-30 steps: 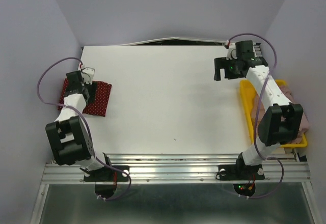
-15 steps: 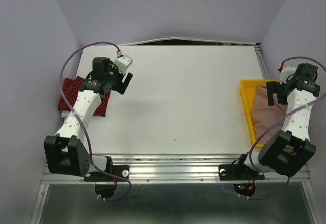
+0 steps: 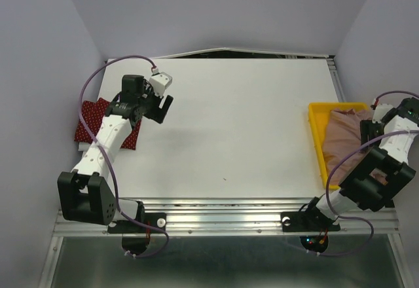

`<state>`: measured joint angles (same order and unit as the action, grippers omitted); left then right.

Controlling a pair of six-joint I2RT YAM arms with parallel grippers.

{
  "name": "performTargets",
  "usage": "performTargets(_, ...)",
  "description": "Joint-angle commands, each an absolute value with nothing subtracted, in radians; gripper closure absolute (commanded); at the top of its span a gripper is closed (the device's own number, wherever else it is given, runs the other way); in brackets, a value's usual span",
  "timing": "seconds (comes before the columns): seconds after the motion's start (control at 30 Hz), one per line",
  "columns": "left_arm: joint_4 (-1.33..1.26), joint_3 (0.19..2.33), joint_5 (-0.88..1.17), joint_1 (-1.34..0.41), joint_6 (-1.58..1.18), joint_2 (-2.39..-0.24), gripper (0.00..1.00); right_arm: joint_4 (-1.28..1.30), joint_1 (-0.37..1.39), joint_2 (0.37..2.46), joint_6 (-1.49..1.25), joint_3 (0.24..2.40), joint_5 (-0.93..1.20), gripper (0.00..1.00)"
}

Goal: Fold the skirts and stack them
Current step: Grab the skirt from the pile

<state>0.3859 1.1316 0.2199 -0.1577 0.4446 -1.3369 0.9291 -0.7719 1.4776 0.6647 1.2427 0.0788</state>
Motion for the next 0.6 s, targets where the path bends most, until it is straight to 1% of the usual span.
performTargets(0.0, 0.371, 1.112, 0.204, -0.164, 0.433, -1.281, 0.14, 0.893, -0.788, 1.511, 0.638, 1.258, 0.133, 0.35)
performTargets(0.07, 0.371, 1.108, 0.195, -0.164, 0.436, -1.278, 0.14, 0.884, -0.788, 1.529, 0.623, 1.265, 0.15, 0.38)
performTargets(0.33, 0.365, 1.092, 0.189, -0.164, 0.436, -1.269, 0.14, 0.847, -0.788, 1.572, 0.586, 1.313, 0.192, 0.41)
performTargets(0.43, 0.368, 1.095, 0.187, -0.164, 0.434, -1.267, 0.14, 0.836, -0.788, 1.597, 0.574, 1.344, 0.199, 0.47)
performTargets(0.5, 0.371, 1.098, 0.184, -0.164, 0.433, -1.267, 0.14, 0.834, -0.788, 1.617, 0.565, 1.358, 0.202, 0.55)
performTargets(0.57, 0.373, 1.098, 0.183, -0.164, 0.433, -1.266, 0.14, 0.833, -0.788, 1.628, 0.56, 1.376, 0.202, 0.57)
